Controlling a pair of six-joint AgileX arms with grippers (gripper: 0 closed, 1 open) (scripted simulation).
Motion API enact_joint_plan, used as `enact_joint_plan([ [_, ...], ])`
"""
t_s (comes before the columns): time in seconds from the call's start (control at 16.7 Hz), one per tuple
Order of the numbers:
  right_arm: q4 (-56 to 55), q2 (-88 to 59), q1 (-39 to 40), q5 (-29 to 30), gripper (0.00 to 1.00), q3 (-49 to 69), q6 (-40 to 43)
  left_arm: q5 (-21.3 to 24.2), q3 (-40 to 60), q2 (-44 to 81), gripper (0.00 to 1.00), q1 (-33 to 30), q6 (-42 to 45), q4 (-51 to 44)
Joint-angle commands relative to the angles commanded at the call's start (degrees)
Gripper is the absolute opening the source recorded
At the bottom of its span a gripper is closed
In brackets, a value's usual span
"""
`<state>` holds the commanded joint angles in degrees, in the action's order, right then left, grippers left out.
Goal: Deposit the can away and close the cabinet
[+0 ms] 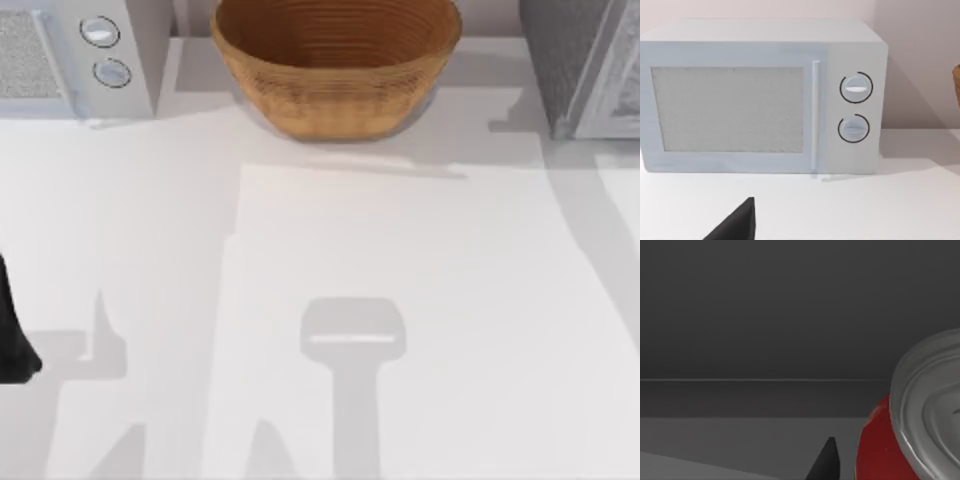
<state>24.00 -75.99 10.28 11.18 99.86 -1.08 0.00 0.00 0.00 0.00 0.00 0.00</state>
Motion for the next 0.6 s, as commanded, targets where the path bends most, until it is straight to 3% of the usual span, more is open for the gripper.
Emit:
enact_joint_plan([
  [0.3, 1.84, -5.67, -0.54, -0.38, 0.00, 6.46, -0.11, 0.00, 0.00, 0.00, 1.00, 0.00, 0.00, 0.00],
  [0.6, 6.82, -20.05, -1.88, -1.75, 0.00, 26.35, -0.23, 0.00, 0.00, 0.00, 1.00, 0.00, 0.00, 0.00],
])
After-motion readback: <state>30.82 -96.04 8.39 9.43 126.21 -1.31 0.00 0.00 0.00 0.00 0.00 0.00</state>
